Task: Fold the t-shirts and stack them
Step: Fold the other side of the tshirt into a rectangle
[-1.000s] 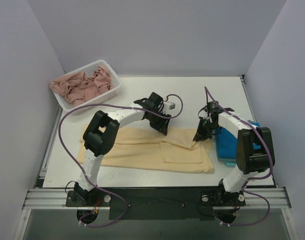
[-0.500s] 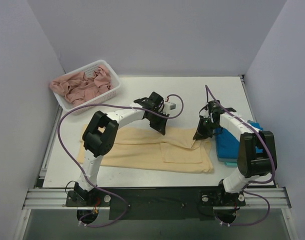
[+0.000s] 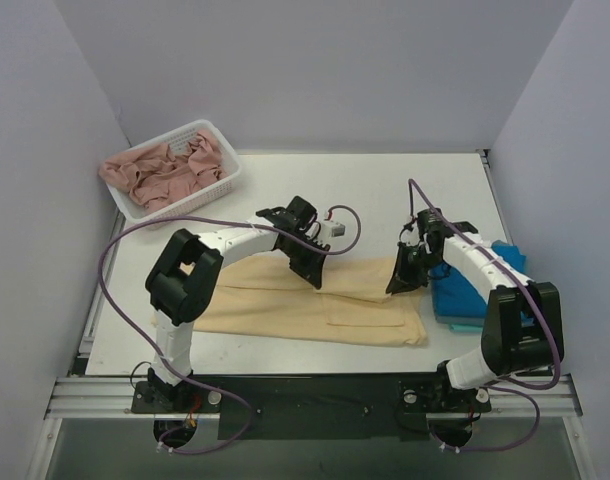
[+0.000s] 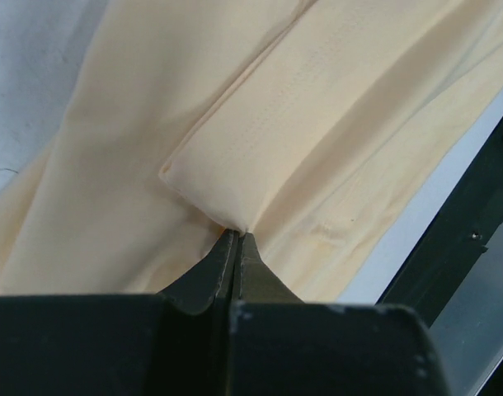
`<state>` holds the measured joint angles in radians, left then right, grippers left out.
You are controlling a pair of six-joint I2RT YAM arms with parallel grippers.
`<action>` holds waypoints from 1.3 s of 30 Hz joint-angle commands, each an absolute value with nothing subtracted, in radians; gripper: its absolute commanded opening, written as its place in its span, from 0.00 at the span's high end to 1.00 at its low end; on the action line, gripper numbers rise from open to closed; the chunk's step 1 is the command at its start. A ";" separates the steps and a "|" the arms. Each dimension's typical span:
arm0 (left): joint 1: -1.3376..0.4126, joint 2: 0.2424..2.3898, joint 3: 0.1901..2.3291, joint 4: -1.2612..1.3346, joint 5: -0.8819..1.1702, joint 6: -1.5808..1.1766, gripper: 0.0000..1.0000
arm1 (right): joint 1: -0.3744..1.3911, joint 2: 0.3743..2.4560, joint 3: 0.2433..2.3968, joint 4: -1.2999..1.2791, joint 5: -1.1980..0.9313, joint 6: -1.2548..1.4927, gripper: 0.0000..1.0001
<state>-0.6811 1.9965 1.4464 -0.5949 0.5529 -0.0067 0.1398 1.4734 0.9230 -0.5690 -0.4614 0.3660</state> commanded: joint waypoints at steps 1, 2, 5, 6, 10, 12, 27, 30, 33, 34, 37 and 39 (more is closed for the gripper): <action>-0.686 2.013 1.410 -0.552 0.563 0.025 1.00 | 0.149 1.497 0.911 -0.608 -0.463 0.325 1.00; -0.686 2.017 1.410 -0.542 0.563 0.023 1.00 | 0.147 1.508 0.914 -0.598 -0.457 0.322 1.00; -0.684 2.023 1.423 -0.528 0.551 0.032 1.00 | 0.149 1.542 0.948 -0.562 -0.428 0.313 1.00; -0.684 2.020 1.424 -0.526 0.546 0.037 1.00 | 0.149 1.546 0.953 -0.551 -0.407 0.310 1.00; -0.686 1.996 1.407 -0.503 0.502 0.054 1.00 | 0.149 1.549 0.951 -0.471 -0.374 0.299 1.00; -0.684 1.985 1.390 -0.494 0.485 0.058 1.00 | 0.147 1.571 0.948 -0.442 -0.368 0.301 1.00; -0.686 1.965 1.364 -0.471 0.483 0.058 0.93 | 0.231 1.322 0.913 -0.502 -0.222 0.416 1.00; -0.686 1.965 1.358 -0.466 0.480 0.051 0.95 | 0.276 1.295 0.841 -0.439 -0.275 0.457 1.00; -0.686 1.965 1.356 -0.462 0.474 0.048 0.97 | 0.279 1.302 0.804 -0.433 -0.282 0.482 0.99; -0.686 1.964 1.356 -0.462 0.474 0.048 0.98 | 0.278 1.299 0.790 -0.433 -0.282 0.492 0.96; -0.686 1.960 1.358 -0.453 0.463 0.032 1.00 | 0.278 1.241 0.759 -0.436 -0.281 0.512 0.93; -0.684 1.960 1.364 -0.449 0.456 0.023 1.00 | 0.281 1.200 0.724 -0.423 -0.293 0.523 0.92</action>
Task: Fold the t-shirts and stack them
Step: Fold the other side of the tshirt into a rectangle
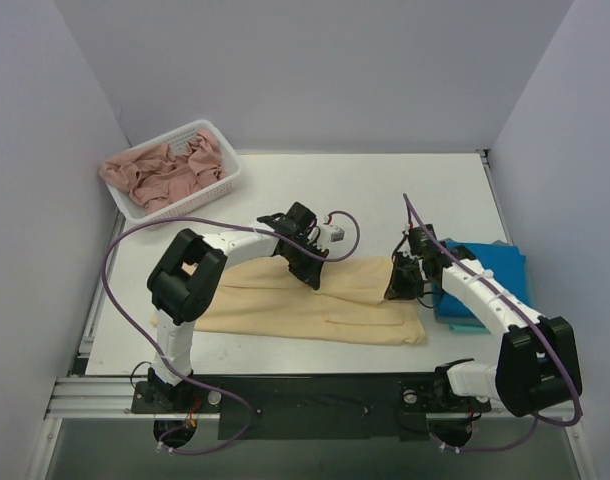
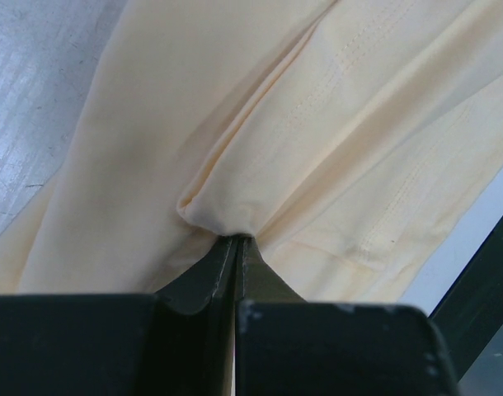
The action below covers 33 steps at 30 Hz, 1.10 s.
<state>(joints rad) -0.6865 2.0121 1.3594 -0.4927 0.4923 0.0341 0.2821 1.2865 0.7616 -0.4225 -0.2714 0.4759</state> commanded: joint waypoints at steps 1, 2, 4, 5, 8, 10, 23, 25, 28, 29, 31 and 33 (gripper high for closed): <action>-0.684 1.960 1.368 -0.448 0.457 0.021 1.00 | 0.285 1.192 0.703 -0.416 -0.295 0.525 0.90; -0.684 1.962 1.377 -0.452 0.469 0.017 1.00 | 0.294 1.187 0.692 -0.410 -0.293 0.523 0.89; -0.684 1.962 1.393 -0.457 0.492 0.008 1.00 | 0.307 1.201 0.670 -0.400 -0.301 0.515 0.87; -0.684 1.962 1.396 -0.459 0.500 0.006 1.00 | 0.308 1.207 0.670 -0.396 -0.301 0.512 0.83; -0.684 1.957 1.408 -0.477 0.505 0.009 1.00 | 0.296 1.212 0.683 -0.370 -0.298 0.518 0.69; -0.684 1.953 1.404 -0.488 0.502 0.018 1.00 | 0.259 1.212 0.705 -0.362 -0.310 0.526 0.66; -0.686 1.945 1.584 -0.566 0.548 0.181 0.54 | 0.135 1.465 0.850 -0.307 -0.428 0.474 0.71; -0.702 1.945 1.589 -0.566 0.572 0.192 0.57 | 0.133 1.488 0.865 -0.322 -0.393 0.476 0.85; -0.721 1.954 1.566 -0.552 0.572 0.180 0.65 | 0.123 1.522 0.902 -0.403 -0.292 0.482 1.00; -0.724 1.956 1.543 -0.545 0.571 0.173 0.66 | 0.121 1.532 0.914 -0.434 -0.281 0.476 1.00; -0.730 1.956 1.508 -0.529 0.566 0.176 0.66 | 0.126 1.532 0.920 -0.460 -0.259 0.460 0.80; -0.736 1.959 1.461 -0.493 0.545 0.184 0.66 | 0.130 1.523 0.928 -0.492 -0.252 0.445 0.63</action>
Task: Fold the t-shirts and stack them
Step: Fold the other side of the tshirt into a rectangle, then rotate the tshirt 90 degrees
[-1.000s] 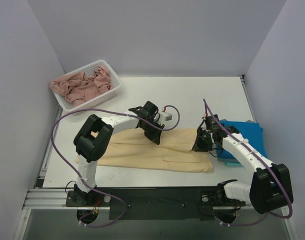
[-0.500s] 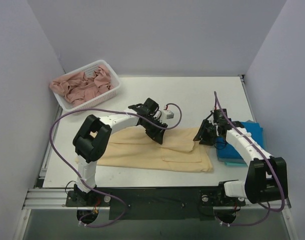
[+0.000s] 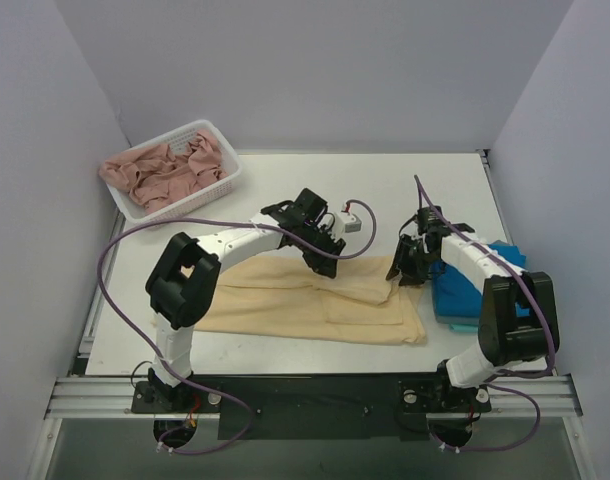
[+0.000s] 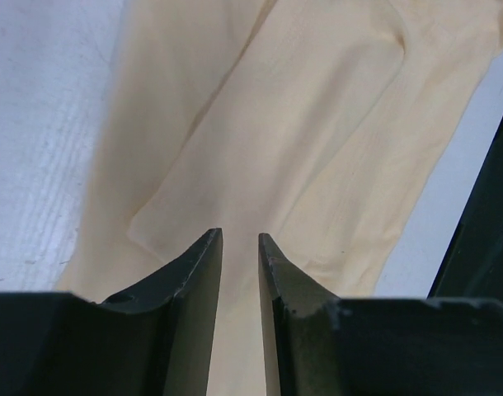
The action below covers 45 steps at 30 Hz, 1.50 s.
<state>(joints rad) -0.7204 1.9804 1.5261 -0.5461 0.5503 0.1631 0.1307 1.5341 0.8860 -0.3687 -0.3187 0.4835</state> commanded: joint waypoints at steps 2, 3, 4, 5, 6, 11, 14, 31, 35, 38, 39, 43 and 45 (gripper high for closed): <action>-0.744 1.968 1.425 -0.465 0.516 0.195 0.68 | 0.144 1.494 0.948 -0.543 -0.203 0.431 0.60; -0.745 1.970 1.414 -0.460 0.508 0.198 0.69 | 0.165 1.479 0.960 -0.563 -0.155 0.425 0.60; -0.750 1.970 1.411 -0.465 0.506 0.204 0.69 | 0.179 1.441 0.982 -0.592 -0.128 0.413 0.61; -0.756 1.971 1.413 -0.474 0.515 0.212 0.69 | 0.219 1.401 1.005 -0.604 -0.073 0.408 0.62; -0.761 1.973 1.413 -0.480 0.518 0.213 0.69 | 0.247 1.381 1.009 -0.607 -0.051 0.397 0.65; -0.767 1.974 1.404 -0.469 0.517 0.207 0.69 | 0.337 1.293 0.901 -0.429 -0.173 0.497 1.00; -0.769 1.971 1.401 -0.472 0.514 0.207 0.69 | 0.327 1.321 0.812 -0.333 -0.294 0.575 1.00; -0.678 1.881 1.549 -0.750 0.678 0.351 0.64 | 0.193 1.341 0.851 -0.517 -0.276 0.480 1.00; -0.545 1.836 1.536 -0.773 0.609 0.350 0.78 | 0.152 1.278 0.916 -0.597 -0.213 0.486 1.00; -0.453 1.816 1.508 -0.787 0.436 0.383 0.96 | 0.107 1.307 0.946 -0.611 -0.170 0.479 1.00; -0.410 1.804 1.490 -0.787 0.358 0.396 1.00 | 0.092 1.327 0.989 -0.611 -0.170 0.474 1.00; -0.272 1.758 1.390 -0.756 0.220 0.463 1.00 | 0.089 1.565 1.127 -0.607 -0.224 0.431 1.00; -0.204 1.743 1.338 -0.726 0.157 0.494 1.00 | 0.089 1.670 1.169 -0.607 -0.224 0.425 1.00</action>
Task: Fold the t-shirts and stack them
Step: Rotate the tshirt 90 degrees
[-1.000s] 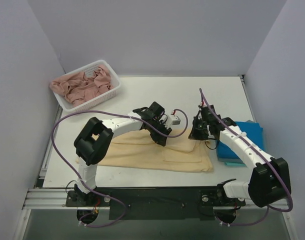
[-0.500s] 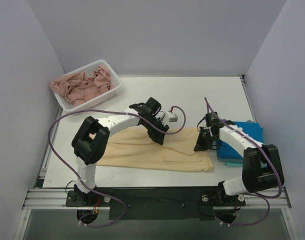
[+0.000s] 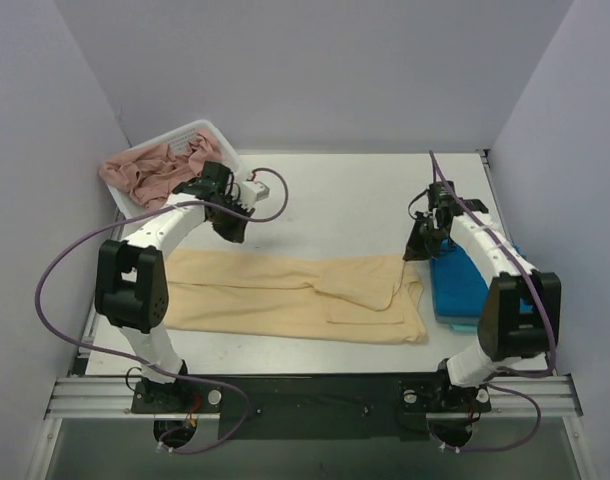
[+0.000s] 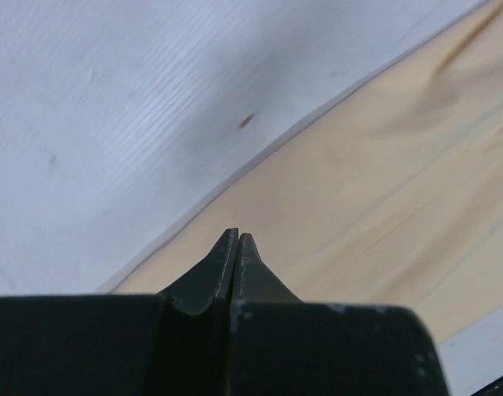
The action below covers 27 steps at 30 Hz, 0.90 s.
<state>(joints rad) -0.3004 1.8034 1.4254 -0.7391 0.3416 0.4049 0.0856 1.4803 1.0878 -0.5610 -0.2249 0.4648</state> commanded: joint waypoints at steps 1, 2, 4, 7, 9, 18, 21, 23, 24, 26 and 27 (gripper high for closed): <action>-0.177 1.738 1.322 -0.715 0.149 0.503 1.00 | 0.087 1.708 1.187 -0.607 -0.230 0.425 1.00; -0.131 1.727 1.287 -0.704 0.134 0.518 1.00 | 0.087 1.765 1.219 -0.609 -0.236 0.426 1.00; -0.080 1.709 1.228 -0.677 0.109 0.543 1.00 | 0.087 1.865 1.274 -0.614 -0.241 0.446 1.00; -0.054 1.681 1.129 -0.667 0.042 0.592 1.00 | 0.083 1.995 1.380 -0.661 -0.252 0.454 1.00; -0.043 1.643 1.094 -0.725 0.057 0.624 1.00 | 0.089 2.107 1.562 -0.716 -0.264 0.437 1.00; -0.035 1.539 1.137 -1.009 0.164 0.707 1.00 | 0.103 2.697 2.568 -0.903 -0.463 0.509 1.00; -0.035 1.542 1.141 -0.971 0.157 0.701 1.00 | 0.100 2.523 2.385 -0.656 -0.482 0.513 1.00; -0.035 1.566 1.131 -0.927 0.115 0.715 1.00 | 0.095 2.401 2.277 -0.585 -0.442 0.471 1.00; -0.032 1.578 1.124 -0.911 0.098 0.724 1.00 | 0.088 2.363 2.258 -0.583 -0.422 0.454 1.00; -0.026 1.611 1.095 -0.852 0.040 0.752 1.00 | 0.075 2.271 2.197 -0.584 -0.413 0.414 0.95; -0.025 1.624 1.089 -0.816 0.019 0.765 1.00 | 0.072 2.202 2.125 -0.586 -0.405 0.394 0.87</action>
